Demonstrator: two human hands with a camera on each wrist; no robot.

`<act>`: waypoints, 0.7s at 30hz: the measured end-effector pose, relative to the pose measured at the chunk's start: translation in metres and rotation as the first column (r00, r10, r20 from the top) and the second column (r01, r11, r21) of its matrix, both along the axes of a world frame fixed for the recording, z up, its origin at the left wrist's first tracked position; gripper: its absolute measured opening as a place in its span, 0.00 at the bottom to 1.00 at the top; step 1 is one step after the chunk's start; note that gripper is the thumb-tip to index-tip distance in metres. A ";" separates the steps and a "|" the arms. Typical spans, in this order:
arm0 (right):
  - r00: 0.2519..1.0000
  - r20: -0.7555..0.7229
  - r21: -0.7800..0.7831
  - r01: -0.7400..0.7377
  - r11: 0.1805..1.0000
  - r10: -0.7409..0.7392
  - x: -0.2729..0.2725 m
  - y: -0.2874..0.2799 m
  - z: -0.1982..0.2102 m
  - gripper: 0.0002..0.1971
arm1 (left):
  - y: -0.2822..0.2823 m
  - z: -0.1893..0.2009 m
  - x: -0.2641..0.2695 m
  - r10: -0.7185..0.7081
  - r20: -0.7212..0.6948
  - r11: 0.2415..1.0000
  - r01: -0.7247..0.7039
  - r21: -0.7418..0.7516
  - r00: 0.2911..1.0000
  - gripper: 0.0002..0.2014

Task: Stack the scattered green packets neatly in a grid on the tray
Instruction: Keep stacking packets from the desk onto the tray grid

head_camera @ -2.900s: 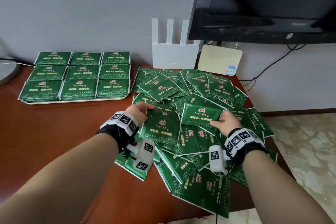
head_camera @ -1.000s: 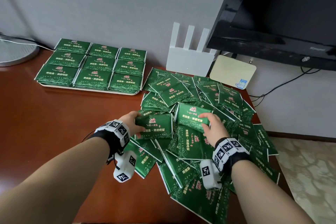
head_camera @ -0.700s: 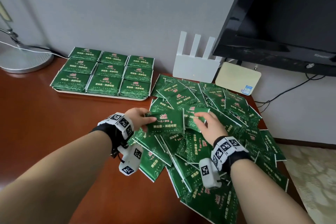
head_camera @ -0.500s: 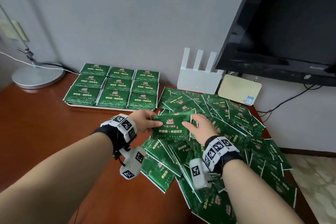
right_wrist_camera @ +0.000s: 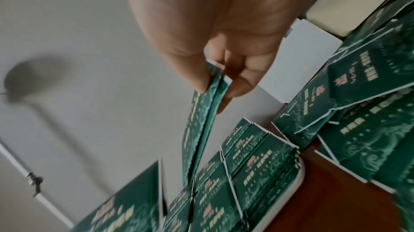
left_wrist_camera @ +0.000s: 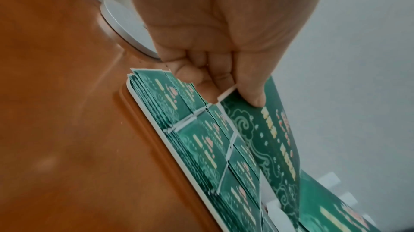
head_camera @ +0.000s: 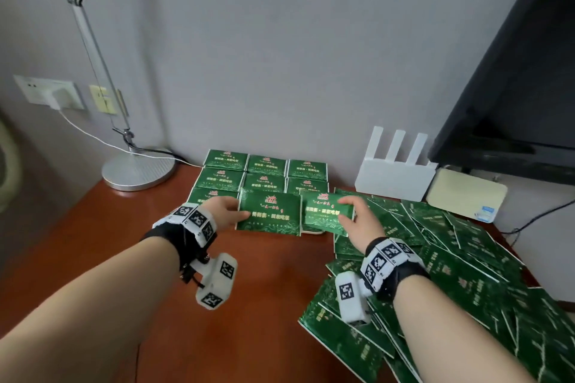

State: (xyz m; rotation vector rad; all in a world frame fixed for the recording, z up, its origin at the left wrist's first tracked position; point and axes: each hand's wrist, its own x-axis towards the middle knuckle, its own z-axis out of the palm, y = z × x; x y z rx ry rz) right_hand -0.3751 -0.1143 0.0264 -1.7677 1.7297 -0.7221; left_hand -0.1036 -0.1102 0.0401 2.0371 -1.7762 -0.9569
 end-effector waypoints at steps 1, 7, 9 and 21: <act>0.998 0.038 -0.002 0.042 0.999 -0.042 0.001 -0.006 0.000 0.17 | -0.005 -0.001 0.012 0.024 0.007 1.000 -0.024 -0.004 1.000 0.18; 0.952 0.224 0.081 0.195 0.977 -0.209 0.003 -0.047 0.004 0.32 | -0.050 -0.010 0.045 0.139 -0.112 0.989 -0.143 -0.023 0.984 0.10; 0.946 0.220 0.113 0.219 0.969 -0.239 -0.001 -0.064 0.002 0.32 | -0.070 -0.012 0.047 0.149 -0.115 0.988 -0.153 -0.033 0.982 0.07; 0.958 0.156 0.294 0.188 0.937 -0.241 0.006 -0.170 -0.055 0.20 | -0.180 -0.060 0.041 0.094 -0.032 0.988 -0.090 0.122 0.995 0.15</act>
